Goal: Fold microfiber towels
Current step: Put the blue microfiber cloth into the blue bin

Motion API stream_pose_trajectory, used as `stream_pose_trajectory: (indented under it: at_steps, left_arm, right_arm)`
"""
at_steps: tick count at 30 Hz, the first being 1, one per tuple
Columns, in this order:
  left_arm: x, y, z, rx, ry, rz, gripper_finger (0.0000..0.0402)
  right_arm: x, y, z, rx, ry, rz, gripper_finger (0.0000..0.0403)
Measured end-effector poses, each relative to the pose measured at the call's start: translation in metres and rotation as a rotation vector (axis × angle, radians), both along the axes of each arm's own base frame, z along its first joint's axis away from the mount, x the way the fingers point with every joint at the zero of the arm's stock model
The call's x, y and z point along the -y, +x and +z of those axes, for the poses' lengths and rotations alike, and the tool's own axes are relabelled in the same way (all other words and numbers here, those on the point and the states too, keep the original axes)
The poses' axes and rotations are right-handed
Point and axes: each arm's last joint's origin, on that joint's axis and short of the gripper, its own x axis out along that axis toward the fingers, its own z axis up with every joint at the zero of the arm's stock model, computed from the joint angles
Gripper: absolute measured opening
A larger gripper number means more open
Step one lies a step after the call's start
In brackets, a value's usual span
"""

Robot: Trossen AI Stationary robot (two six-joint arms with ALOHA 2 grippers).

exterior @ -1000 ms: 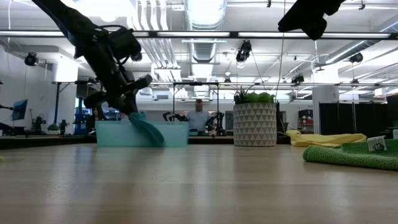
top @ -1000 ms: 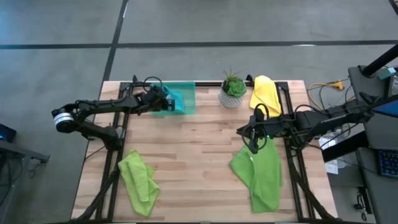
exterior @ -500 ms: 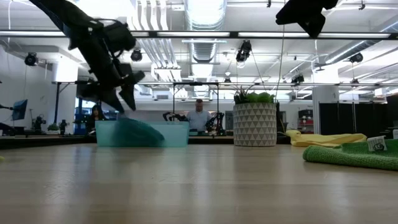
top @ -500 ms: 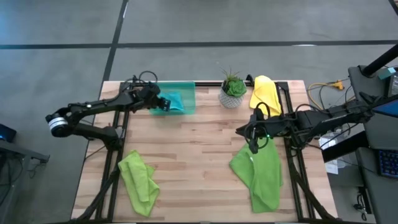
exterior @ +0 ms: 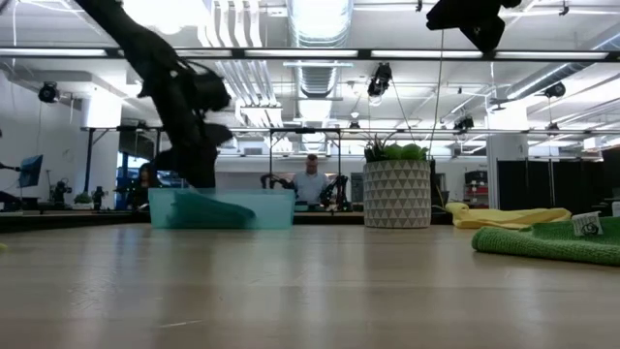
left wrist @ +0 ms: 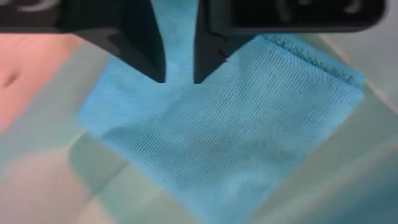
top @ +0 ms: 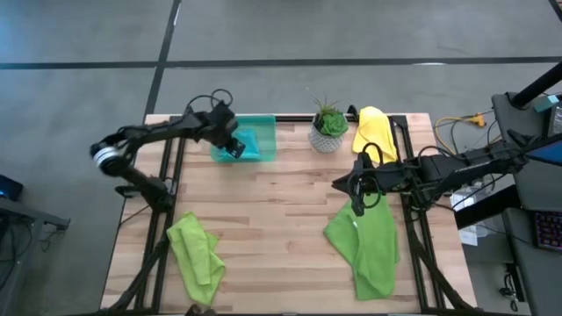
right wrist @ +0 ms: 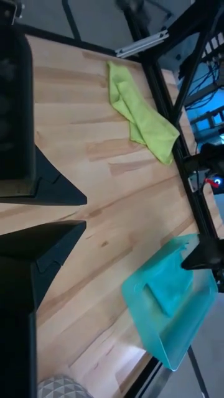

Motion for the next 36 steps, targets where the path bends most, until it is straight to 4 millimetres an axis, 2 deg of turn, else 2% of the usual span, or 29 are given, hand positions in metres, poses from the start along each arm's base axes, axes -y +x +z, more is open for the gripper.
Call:
stream_pose_trajectory:
  at_steps: [4,8,13,17,22,27,32,36]
  left_arm:
    - [-0.016,0.013,-0.01,-0.139,-0.076,-0.085,0.0009]
    - [-0.031,0.023,-0.016,-0.33,-0.076,-0.128,0.0009]
    - [-0.048,0.029,-0.011,-0.484,-0.023,-0.163,0.001]
    - [-0.057,0.031,0.0,-0.461,0.005,-0.193,0.0011]
    - [-0.056,0.039,0.015,-0.257,-0.072,-0.301,0.001]
    - [-0.048,0.047,-0.004,-0.301,-0.135,-0.377,0.0001]
    - [-0.05,0.05,-0.023,-0.345,-0.184,-0.388,0.0001]
    - [-0.051,0.047,-0.036,-0.457,-0.197,-0.404,0.0]
  right_arm:
    - [0.0,0.0,0.006,0.018,0.021,-0.007,0.0046]
    - [0.0,0.0,0.01,0.031,0.024,-0.012,0.0046]
    - [0.0,0.0,0.013,0.04,0.031,-0.023,0.0046]
    - [0.0,0.0,0.013,0.042,0.038,-0.03,0.0046]
    - [0.001,0.0,0.014,0.047,0.037,-0.053,0.0046]
    - [0.002,0.0,0.014,0.055,0.015,-0.096,0.0046]
    - [0.003,0.0,0.015,0.061,0.012,-0.104,0.0046]
    - [0.003,0.0,0.016,0.067,0.024,-0.11,0.0046]
